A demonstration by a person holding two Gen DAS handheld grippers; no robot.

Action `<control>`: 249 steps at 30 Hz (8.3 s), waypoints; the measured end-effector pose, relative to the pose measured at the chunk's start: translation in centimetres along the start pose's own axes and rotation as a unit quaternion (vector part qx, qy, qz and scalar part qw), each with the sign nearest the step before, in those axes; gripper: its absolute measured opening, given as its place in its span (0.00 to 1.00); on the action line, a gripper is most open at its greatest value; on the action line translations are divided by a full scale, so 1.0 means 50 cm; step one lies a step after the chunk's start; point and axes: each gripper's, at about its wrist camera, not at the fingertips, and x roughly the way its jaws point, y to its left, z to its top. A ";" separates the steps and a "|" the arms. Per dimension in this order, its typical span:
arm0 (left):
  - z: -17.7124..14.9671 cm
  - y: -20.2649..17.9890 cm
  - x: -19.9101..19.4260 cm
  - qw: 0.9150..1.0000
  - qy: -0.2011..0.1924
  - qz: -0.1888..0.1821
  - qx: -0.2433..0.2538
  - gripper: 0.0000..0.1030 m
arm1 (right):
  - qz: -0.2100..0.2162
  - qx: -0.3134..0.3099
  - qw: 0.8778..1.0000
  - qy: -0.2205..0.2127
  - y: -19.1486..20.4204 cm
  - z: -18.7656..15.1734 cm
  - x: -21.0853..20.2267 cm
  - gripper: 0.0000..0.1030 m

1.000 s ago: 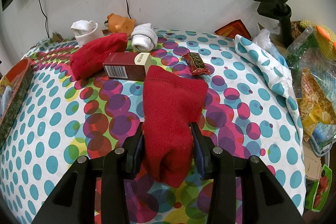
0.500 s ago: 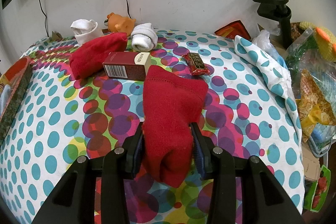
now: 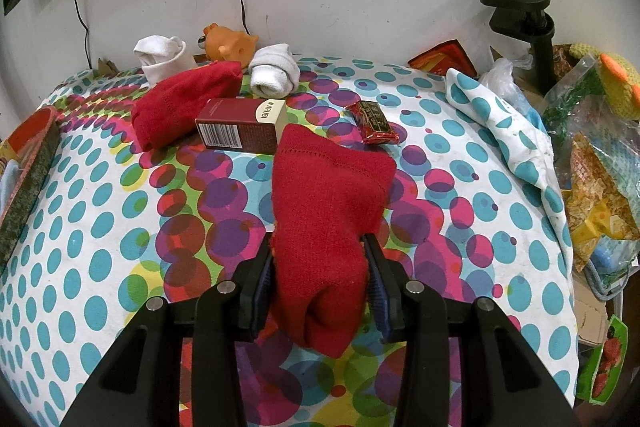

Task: Organize objects
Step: 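Carry the light blue sock into the red tray and open the left tool, then carry the red sock into the red tray and open the right tool, then grasp the maroon MARUBI box on the bed with the right tool, then reach left tool to the red sock on the bed and grasp it while right tool holds the box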

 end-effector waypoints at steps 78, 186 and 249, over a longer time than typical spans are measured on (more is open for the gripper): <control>-0.018 0.095 -0.091 0.996 -0.039 0.010 -0.085 0.54 | 0.202 -0.189 0.961 0.017 0.729 -0.004 -0.101 0.35; -0.037 -0.281 -0.103 0.983 -0.034 -0.045 0.174 0.54 | -0.005 0.011 1.000 0.011 -0.048 -0.027 -0.016 0.59; 0.246 -0.683 0.387 0.964 0.055 -0.047 0.255 0.54 | 0.001 0.009 1.000 0.013 -0.042 -0.031 -0.015 0.69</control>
